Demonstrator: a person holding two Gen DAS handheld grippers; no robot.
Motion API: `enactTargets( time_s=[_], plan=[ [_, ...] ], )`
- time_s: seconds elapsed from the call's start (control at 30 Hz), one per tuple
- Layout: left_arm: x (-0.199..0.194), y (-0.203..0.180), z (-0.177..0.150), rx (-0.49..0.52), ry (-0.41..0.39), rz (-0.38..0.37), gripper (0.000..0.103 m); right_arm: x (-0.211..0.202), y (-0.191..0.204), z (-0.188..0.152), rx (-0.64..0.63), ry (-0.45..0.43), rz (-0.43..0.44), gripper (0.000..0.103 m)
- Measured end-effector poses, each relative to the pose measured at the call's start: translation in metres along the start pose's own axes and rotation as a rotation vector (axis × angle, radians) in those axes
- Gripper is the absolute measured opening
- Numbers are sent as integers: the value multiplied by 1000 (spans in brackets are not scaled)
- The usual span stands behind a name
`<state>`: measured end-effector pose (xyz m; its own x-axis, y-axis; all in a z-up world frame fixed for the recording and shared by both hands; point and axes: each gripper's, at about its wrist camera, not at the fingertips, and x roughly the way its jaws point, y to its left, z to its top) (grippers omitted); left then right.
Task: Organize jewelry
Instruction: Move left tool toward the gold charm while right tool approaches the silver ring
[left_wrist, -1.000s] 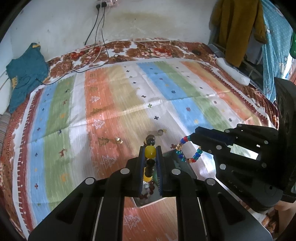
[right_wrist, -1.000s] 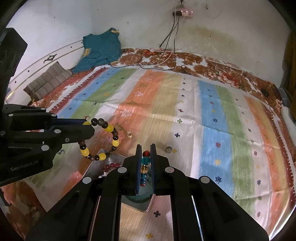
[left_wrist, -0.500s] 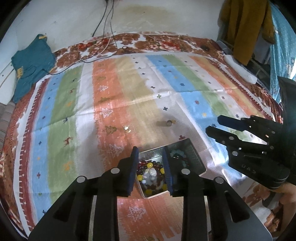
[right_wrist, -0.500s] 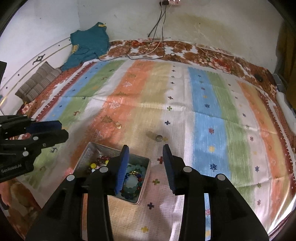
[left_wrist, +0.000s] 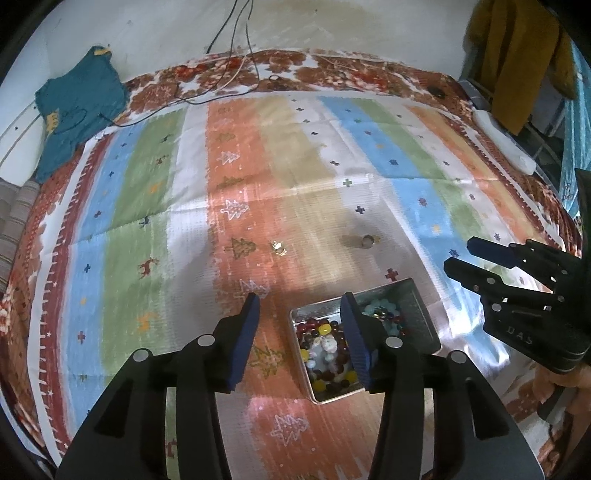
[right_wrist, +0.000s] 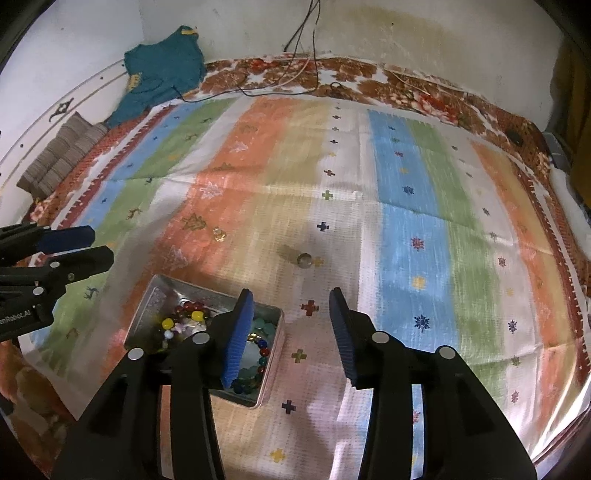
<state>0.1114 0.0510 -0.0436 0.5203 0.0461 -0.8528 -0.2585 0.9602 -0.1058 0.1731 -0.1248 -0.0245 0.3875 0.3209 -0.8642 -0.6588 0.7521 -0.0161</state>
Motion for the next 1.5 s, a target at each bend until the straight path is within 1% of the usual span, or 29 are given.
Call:
enactTargets(
  time_s=[0.13, 0.3, 0.43, 0.57, 1.0, 1.1, 1.5],
  plan=[
    [7, 4, 4, -10, 18, 9, 50, 5, -2, 4, 5, 13, 4, 47],
    [14, 8, 10, -27, 24, 21, 57, 13, -4, 9, 16, 30, -4, 52],
    [20, 12, 15, -46, 32, 26, 60, 22, -5, 11, 25, 59, -3, 53],
    [28, 14, 18, -56, 49, 38, 63, 27, -3, 15, 16, 70, -2, 54],
    [63, 24, 36, -81, 117, 47, 63, 54, -10, 26, 30, 125, -15, 54],
    [69, 20, 39, -69, 127, 37, 63, 61, -9, 28, 27, 139, -17, 54],
    [96, 23, 49, -52, 172, 51, 62, 96, -12, 34, 27, 209, -28, 54]
  ],
)
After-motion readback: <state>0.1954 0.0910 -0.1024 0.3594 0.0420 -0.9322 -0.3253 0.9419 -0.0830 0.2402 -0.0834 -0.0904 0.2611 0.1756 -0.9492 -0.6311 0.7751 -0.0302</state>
